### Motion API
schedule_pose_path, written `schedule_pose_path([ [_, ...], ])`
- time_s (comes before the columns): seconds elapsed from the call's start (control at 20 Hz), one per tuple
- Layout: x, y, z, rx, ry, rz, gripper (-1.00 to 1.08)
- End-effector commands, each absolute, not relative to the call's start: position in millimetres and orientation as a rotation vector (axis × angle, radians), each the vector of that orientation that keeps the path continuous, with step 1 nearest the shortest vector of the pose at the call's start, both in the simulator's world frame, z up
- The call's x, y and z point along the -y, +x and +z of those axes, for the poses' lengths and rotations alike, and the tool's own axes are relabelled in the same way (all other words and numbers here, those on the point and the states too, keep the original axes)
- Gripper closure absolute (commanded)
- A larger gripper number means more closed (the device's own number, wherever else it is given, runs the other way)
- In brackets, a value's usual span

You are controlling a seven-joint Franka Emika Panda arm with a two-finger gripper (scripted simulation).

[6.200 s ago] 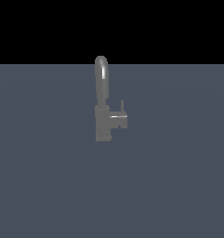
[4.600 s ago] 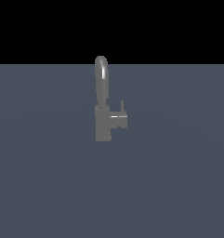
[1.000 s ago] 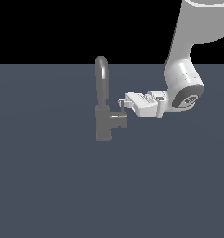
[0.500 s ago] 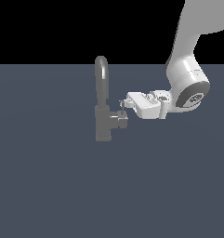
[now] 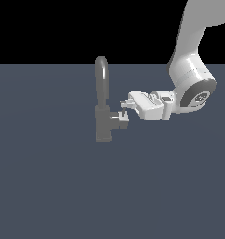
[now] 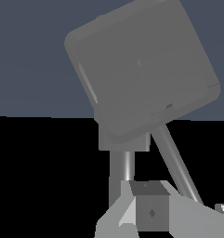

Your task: Turn on the faucet by rotating a designated handle.

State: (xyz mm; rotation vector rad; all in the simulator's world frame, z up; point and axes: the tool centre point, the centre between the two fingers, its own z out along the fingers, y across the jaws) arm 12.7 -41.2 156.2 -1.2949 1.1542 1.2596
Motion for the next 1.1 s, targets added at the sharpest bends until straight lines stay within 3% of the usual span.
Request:
schedule_pose_path([
  [0.0, 43, -2, 146, -1.162, -1.285, 1.279, 1.08],
  [0.4, 46, -33, 129, -1.163, -1.282, 1.287, 1.08],
  [0.5, 44, -19, 144, -1.143, -1.301, 1.258, 1.08],
  [1.05, 48, -46, 76, -1.163, -1.282, 1.287, 1.08],
])
